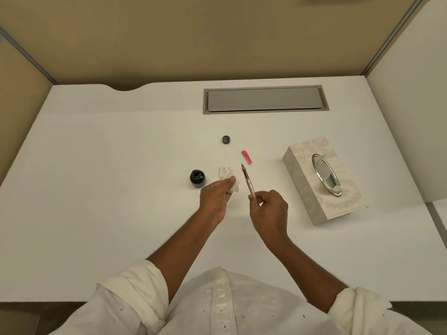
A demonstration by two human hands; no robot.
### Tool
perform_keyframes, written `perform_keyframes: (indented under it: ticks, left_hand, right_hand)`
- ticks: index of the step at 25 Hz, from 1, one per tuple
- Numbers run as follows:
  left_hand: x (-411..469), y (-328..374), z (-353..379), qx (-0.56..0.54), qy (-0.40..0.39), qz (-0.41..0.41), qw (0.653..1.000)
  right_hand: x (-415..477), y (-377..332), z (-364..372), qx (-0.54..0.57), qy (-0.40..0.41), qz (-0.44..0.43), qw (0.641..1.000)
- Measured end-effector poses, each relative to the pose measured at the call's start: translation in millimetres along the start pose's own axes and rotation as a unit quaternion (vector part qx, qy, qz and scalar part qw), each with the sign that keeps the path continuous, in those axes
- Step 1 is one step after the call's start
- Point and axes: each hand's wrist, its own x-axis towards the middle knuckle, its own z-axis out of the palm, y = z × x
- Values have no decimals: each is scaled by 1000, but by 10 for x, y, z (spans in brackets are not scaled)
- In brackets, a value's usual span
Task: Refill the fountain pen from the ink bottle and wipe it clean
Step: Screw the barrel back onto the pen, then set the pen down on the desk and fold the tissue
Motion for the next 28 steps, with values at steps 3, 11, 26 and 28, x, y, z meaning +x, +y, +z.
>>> perform_keyframes:
  ticks: [3,11,26,28]
  left_hand:
    - [-16,40,-90,33,4,11,999]
    - [-153,222,-228,63,15,55,996]
    - [-391,302,-247,112,-27,82,990]
    - [-406,288,-265,102,-26,76,992]
  right_hand:
    - [100,118,95,-15,-9,16,1000]
    - [284,342,514,-42,-64,50,996]
    - [310,531,659,-87,-68,16,994]
    - [298,539,670,-87,-66,13,994]
